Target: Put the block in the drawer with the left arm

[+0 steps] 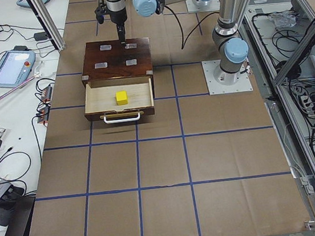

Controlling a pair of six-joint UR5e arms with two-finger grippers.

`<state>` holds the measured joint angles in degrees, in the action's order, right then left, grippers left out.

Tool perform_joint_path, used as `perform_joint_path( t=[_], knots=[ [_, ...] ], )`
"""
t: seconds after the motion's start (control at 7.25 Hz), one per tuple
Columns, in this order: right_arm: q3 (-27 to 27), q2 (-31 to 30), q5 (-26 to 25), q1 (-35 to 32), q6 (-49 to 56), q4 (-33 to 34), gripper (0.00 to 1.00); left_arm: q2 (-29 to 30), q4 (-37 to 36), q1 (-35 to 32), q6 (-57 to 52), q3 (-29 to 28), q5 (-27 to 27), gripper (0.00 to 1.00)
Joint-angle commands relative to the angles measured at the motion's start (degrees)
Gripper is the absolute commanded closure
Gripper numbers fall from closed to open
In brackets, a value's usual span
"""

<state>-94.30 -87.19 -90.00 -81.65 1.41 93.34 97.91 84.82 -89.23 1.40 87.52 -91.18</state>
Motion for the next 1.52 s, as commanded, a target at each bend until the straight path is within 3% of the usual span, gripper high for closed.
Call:
perform_joint_path(
  t=[0.0, 0.41, 1.38],
  knots=[
    [0.0, 0.0, 0.0, 0.0, 0.0, 0.0, 0.0, 0.61, 0.35, -2.09, 1.24, 0.37, 0.22, 0.01],
    [0.0, 0.0, 0.0, 0.0, 0.09, 0.0, 0.0, -2.36, -0.43, -1.74, -0.24, 5.81, 0.13, 0.01],
    [0.0, 0.0, 0.0, 0.0, 0.09, 0.0, 0.0, -4.04, -0.62, -1.83, -3.07, 5.64, 0.83, 0.01]
  ],
)
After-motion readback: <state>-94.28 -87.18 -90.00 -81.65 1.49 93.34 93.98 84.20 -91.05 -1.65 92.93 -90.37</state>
